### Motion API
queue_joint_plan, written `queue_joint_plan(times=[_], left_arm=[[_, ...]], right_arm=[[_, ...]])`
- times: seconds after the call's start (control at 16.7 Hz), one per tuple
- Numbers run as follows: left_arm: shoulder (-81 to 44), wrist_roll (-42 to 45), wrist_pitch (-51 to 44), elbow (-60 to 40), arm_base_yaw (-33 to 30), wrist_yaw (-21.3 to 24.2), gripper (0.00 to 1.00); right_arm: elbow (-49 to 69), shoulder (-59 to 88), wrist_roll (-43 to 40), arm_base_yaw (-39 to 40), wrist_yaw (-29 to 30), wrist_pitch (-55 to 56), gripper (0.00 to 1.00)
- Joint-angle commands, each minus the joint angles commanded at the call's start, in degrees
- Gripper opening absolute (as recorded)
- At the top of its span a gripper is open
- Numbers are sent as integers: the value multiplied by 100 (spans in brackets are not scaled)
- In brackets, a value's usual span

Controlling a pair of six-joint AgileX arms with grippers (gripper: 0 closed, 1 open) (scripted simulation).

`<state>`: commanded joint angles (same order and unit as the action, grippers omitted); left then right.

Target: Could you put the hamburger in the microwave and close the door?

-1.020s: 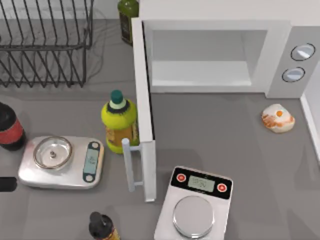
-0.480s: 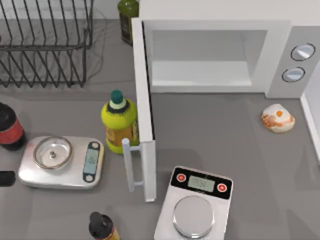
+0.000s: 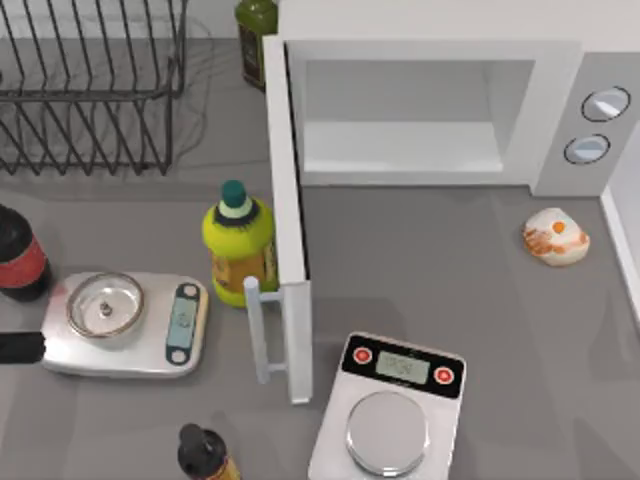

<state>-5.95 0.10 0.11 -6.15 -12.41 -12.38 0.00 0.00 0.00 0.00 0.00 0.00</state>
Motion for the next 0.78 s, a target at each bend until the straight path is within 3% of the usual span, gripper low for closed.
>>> queue_joint_plan(times=[0.24, 0.78], left_arm=[[-449, 11, 390, -42, -813, -810, 0], [-612, 11, 826, 180, -854, -840, 0]], right_arm=[[0, 0, 0, 0, 0, 0, 100], [0, 0, 0, 0, 0, 0, 100]])
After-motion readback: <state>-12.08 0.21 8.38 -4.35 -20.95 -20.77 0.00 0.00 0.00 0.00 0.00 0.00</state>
